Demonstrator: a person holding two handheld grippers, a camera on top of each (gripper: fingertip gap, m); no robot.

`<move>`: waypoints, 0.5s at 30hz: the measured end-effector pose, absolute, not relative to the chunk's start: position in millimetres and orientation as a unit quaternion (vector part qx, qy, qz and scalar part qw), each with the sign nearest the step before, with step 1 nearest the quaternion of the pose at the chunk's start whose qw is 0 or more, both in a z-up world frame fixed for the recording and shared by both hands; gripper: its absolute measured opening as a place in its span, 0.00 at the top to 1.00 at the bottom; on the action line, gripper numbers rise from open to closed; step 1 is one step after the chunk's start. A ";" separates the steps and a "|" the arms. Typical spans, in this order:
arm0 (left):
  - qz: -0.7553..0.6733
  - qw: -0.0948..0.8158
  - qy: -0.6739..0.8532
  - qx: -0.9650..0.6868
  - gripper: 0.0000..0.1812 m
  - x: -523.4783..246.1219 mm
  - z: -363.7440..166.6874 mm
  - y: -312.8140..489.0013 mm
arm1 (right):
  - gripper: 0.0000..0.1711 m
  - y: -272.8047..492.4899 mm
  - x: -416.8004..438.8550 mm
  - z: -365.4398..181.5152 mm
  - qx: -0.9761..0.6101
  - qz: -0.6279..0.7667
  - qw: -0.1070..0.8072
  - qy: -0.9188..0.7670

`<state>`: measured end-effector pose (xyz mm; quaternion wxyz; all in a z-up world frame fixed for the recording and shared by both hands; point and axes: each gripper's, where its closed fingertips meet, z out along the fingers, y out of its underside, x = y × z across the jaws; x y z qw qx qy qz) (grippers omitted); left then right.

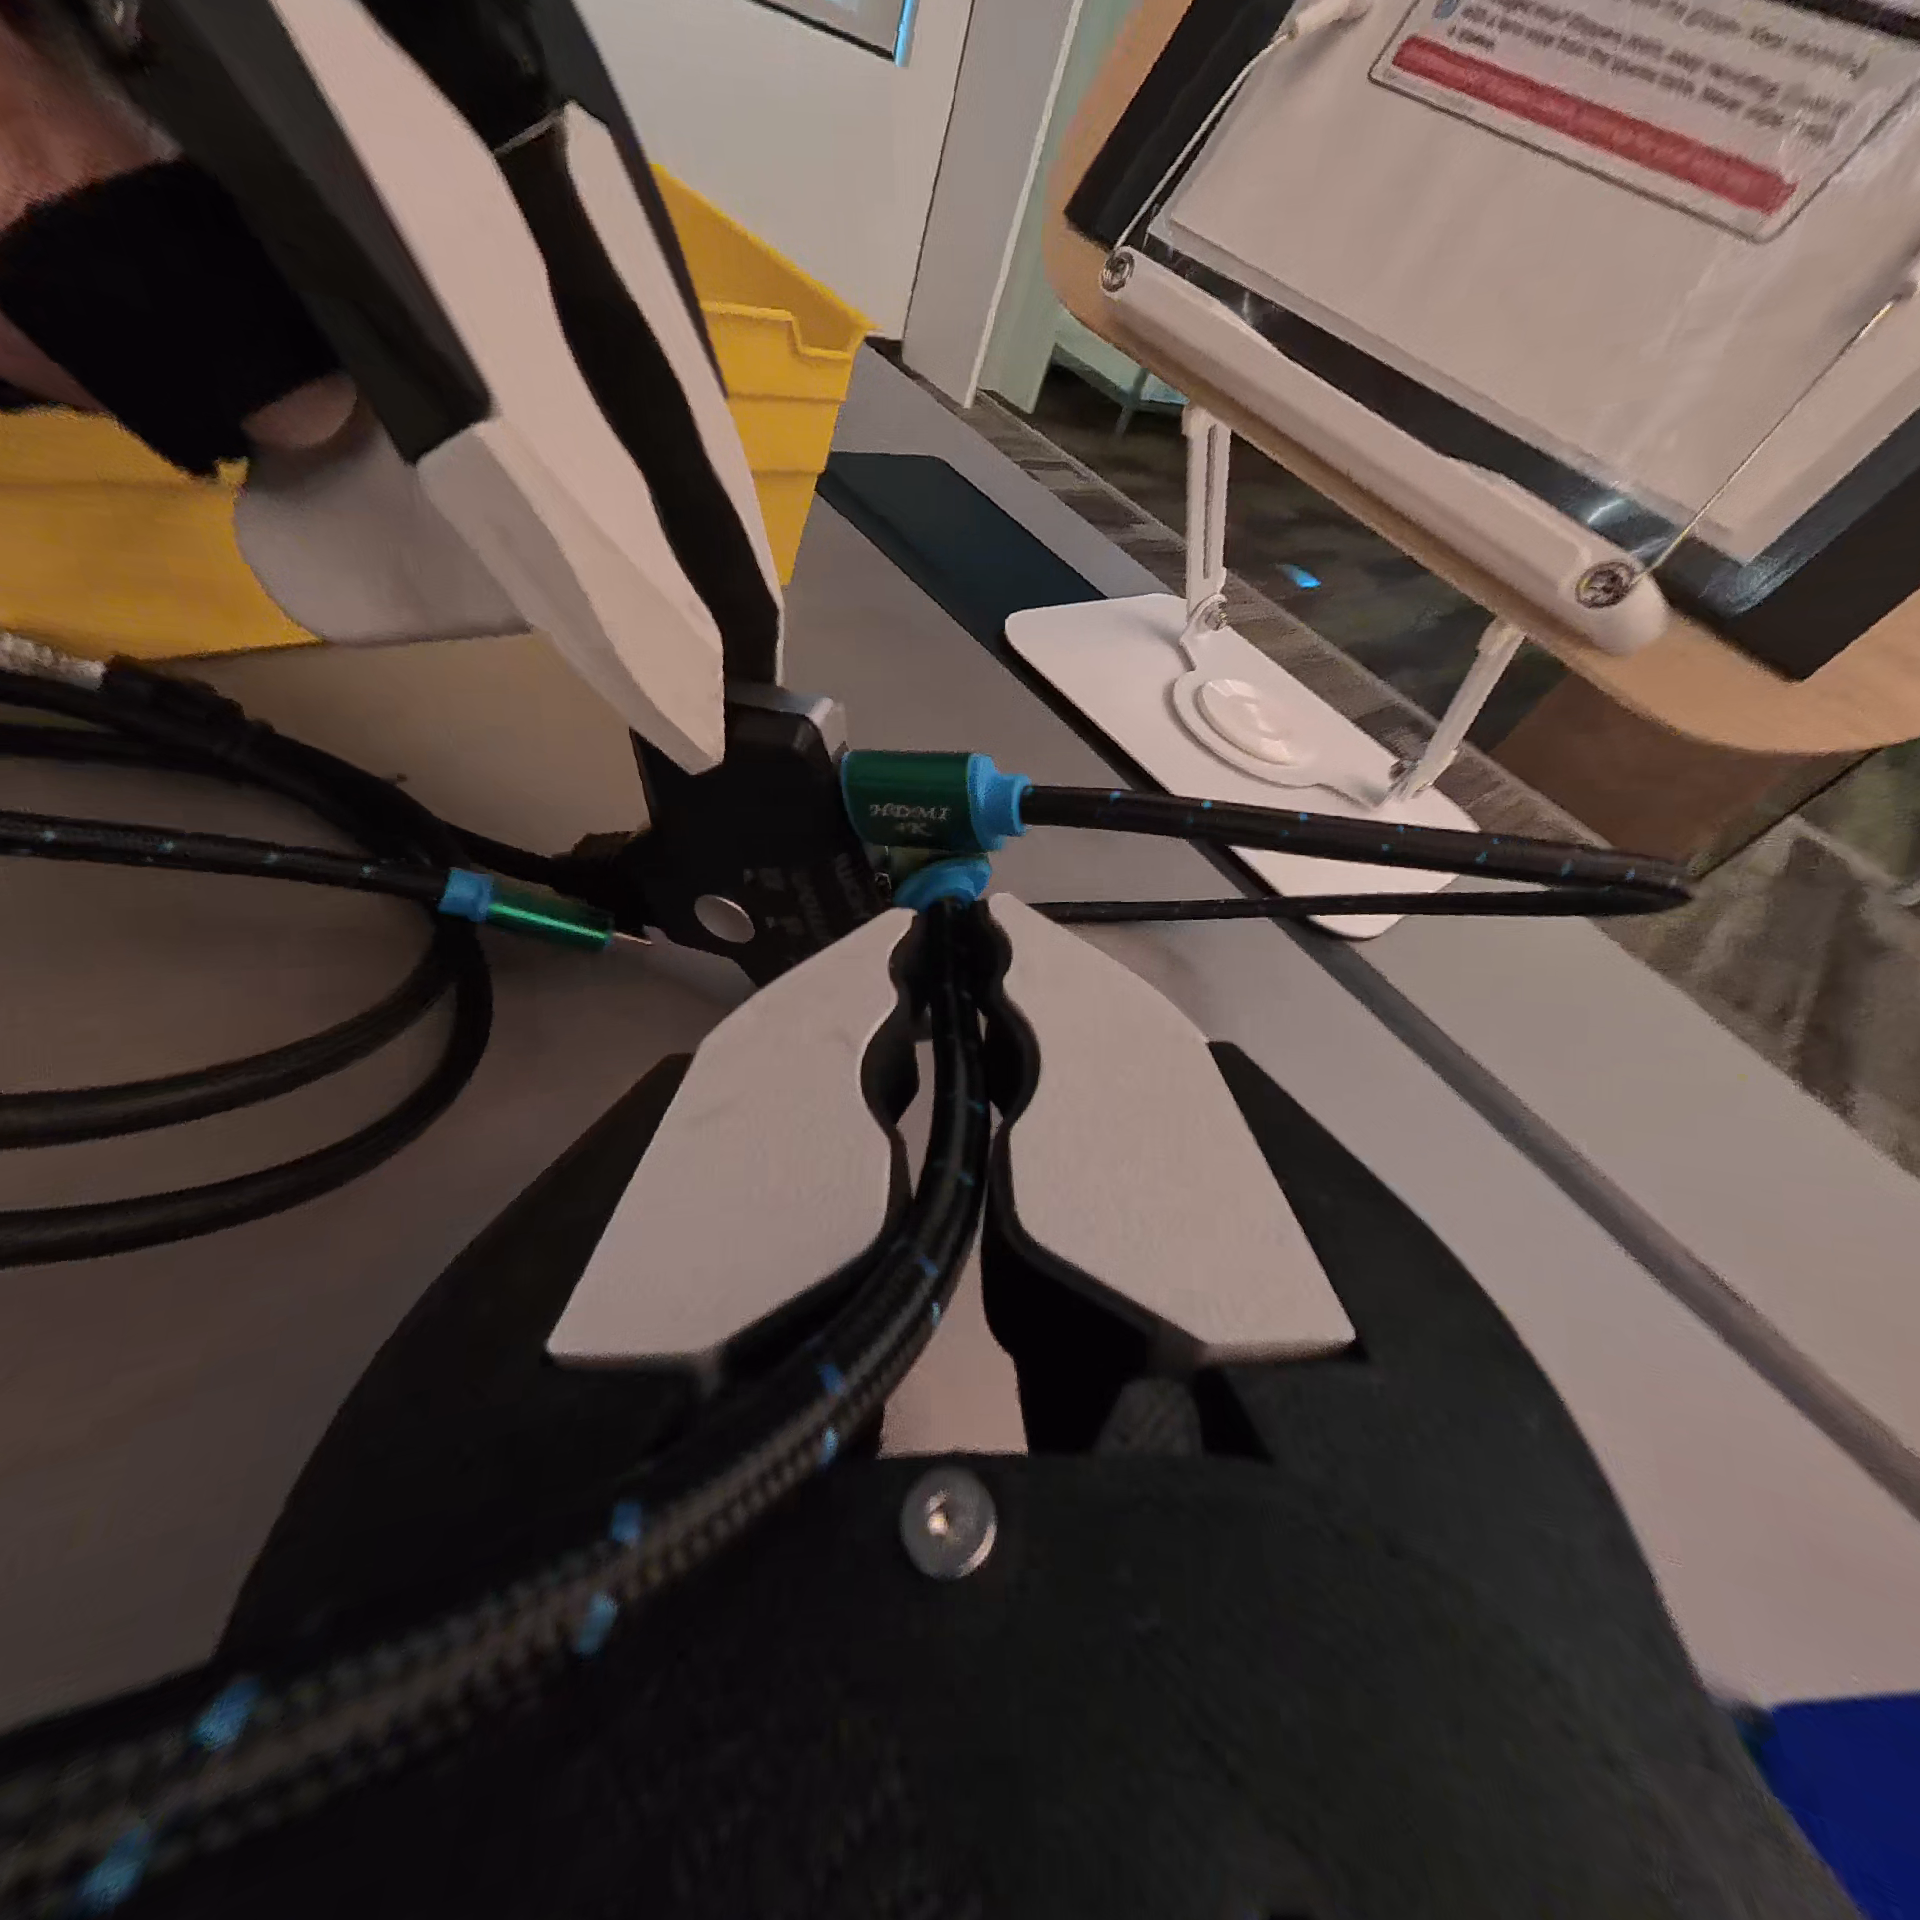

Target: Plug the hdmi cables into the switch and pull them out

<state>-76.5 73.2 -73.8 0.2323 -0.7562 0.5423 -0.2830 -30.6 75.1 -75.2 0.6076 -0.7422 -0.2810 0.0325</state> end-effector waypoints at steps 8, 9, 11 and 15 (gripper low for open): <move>-0.200 0.242 0.563 -0.765 0.84 -78.8 -93.3 83.5 | 0.95 80.6 -38.6 -74.2 -0.762 0.024 0.589 -0.268; -0.181 0.245 0.567 -0.765 0.85 -79.3 -96.7 84.9 | 0.95 80.4 -39.7 -73.8 -0.765 0.021 0.586 -0.266; -0.139 0.252 0.577 -0.764 0.87 -80.2 -104.2 88.4 | 0.95 79.4 -42.7 -73.3 -0.768 0.019 0.582 -0.267; -0.085 0.286 0.578 -0.759 0.86 -80.0 -107.1 97.5 | 0.95 78.9 -43.0 -73.5 -0.766 -0.002 0.580 -0.279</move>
